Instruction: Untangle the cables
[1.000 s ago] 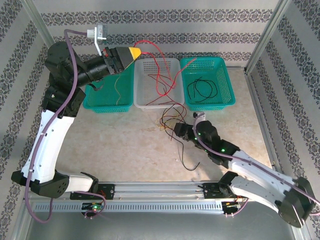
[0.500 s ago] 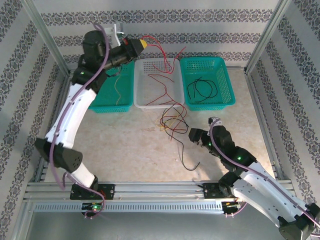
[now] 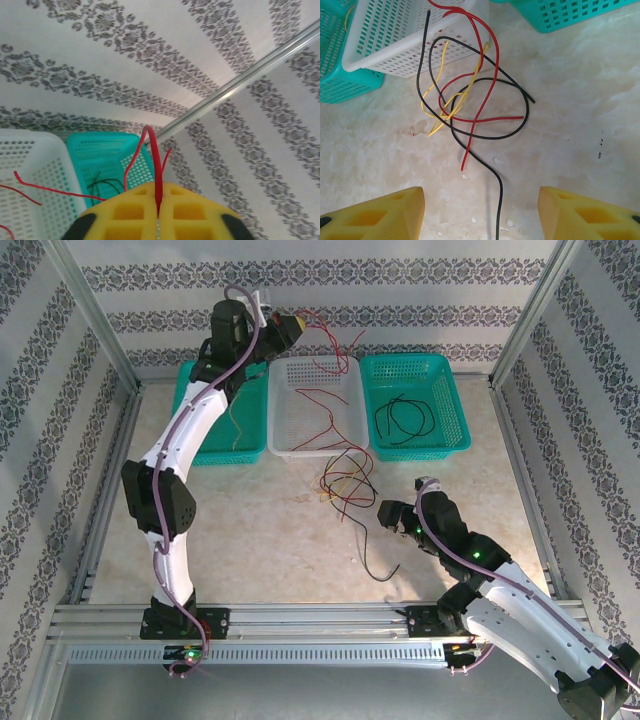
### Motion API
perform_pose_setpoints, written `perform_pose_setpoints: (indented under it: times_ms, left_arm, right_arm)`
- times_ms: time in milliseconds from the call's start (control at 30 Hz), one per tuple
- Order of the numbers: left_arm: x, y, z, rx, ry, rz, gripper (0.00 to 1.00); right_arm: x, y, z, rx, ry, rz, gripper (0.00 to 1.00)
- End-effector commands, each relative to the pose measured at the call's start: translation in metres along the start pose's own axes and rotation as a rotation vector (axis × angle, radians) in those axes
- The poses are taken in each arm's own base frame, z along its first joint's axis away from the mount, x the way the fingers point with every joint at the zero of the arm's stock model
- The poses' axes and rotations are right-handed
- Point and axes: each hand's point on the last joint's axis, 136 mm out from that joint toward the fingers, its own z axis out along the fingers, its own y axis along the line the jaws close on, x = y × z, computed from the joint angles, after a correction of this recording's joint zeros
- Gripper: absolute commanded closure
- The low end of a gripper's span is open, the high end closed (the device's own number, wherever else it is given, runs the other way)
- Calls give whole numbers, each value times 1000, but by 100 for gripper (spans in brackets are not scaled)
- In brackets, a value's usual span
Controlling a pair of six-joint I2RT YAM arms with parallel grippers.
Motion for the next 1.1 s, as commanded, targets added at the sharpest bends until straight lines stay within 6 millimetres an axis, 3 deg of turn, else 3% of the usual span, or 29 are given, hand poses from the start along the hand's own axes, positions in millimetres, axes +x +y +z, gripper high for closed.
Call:
perform_pose_setpoints:
  times_ms: [0, 67, 100, 133, 233, 300, 400, 533, 633, 700, 767, 967, 1067]
  left_arm:
    - [6, 43, 14, -68, -24, 41, 52]
    - [37, 78, 22, -129, 40, 2, 33]
    - [53, 88, 24, -134, 75, 4, 4]
    - [69, 99, 23, -155, 108, 7, 0]
    - [95, 115, 8, -241, 160, 28, 0]
    - [100, 111, -8, -251, 165, 31, 0]
    - [91, 84, -33, -224, 139, 45, 0]
    - [68, 29, -72, -151, 77, 78, 0]
    - [73, 3, -101, -99, 81, 90, 0]
    - [86, -7, -118, -65, 108, 87, 2]
    - [106, -11, -137, -58, 148, 85, 10]
    - [163, 3, -185, -117, 257, 38, 31]
    - [174, 3, -204, -129, 254, 38, 41]
  right_arm:
    - [-10, 7, -5, -10, -10, -11, 38]
    - [-12, 9, -6, -12, -14, -14, 38]
    - [-14, 10, -6, -12, -17, -17, 38]
    - [-15, 11, -5, -10, -16, -17, 38]
    - [-21, 15, -4, -19, -18, -19, 37]
    - [-28, 18, -2, -17, -18, -27, 36]
    - [-41, 24, 8, -39, 12, -29, 35]
    - [-58, 31, 31, -55, 82, -58, 37]
    - [-70, 33, 54, -38, 124, -102, 38]
    - [-77, 33, 71, -42, 147, -107, 39]
    - [-84, 32, 89, -44, 171, -114, 40]
    - [-92, 30, 135, -26, 234, -179, 44]
    - [-95, 23, 147, 12, 234, -212, 45]
